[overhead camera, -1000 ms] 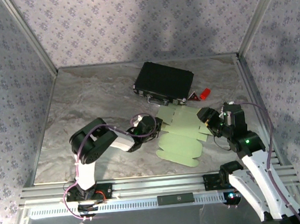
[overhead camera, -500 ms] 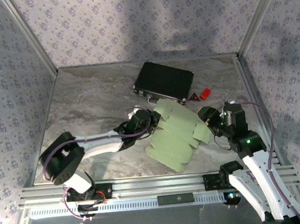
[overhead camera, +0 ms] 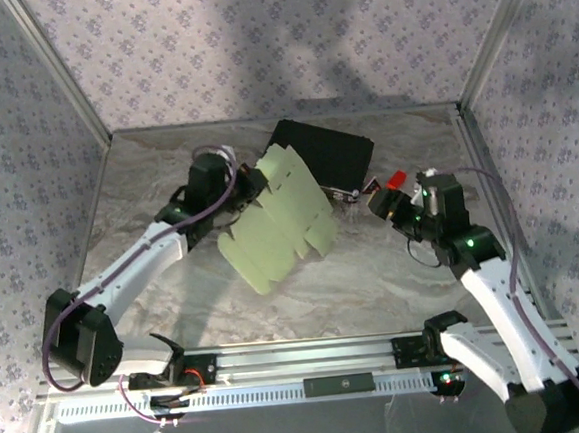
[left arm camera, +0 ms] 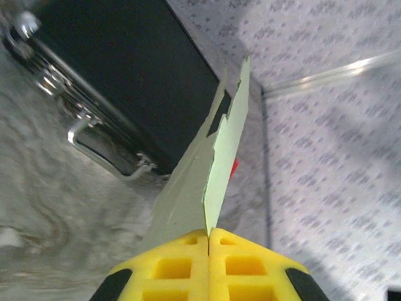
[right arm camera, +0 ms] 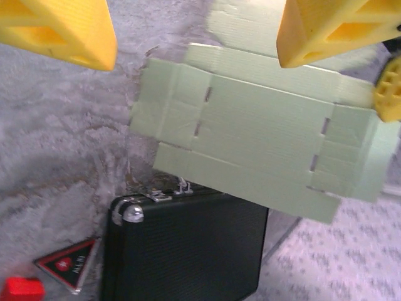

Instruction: Fold the paper box

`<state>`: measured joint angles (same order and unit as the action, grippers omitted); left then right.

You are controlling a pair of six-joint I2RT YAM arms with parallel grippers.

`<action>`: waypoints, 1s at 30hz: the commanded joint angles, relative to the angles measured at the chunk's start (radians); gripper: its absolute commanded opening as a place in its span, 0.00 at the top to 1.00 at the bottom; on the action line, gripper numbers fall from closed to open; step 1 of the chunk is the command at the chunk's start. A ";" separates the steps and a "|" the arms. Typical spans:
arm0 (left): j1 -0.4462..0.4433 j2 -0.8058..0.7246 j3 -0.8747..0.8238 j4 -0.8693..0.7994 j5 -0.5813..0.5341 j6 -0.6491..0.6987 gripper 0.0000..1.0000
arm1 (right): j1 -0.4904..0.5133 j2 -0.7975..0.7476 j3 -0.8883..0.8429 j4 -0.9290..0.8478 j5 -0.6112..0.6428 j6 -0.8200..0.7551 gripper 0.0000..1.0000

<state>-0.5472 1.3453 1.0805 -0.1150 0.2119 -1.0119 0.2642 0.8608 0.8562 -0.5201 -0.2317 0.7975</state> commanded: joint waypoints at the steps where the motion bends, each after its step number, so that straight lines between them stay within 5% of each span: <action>1: 0.067 -0.035 0.090 -0.240 0.238 0.292 1.00 | -0.005 0.091 0.047 0.125 -0.167 -0.222 0.26; 11: 0.235 -0.023 0.223 -0.424 0.458 0.473 1.00 | 0.047 0.490 0.166 0.437 -0.582 -0.508 0.31; 30: 0.308 0.037 0.287 -0.489 0.582 0.532 1.00 | 0.090 0.829 0.272 0.587 -0.747 -0.637 0.34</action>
<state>-0.2485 1.3666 1.3327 -0.5842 0.7456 -0.5091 0.3355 1.6661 1.0782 0.0269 -0.9199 0.1928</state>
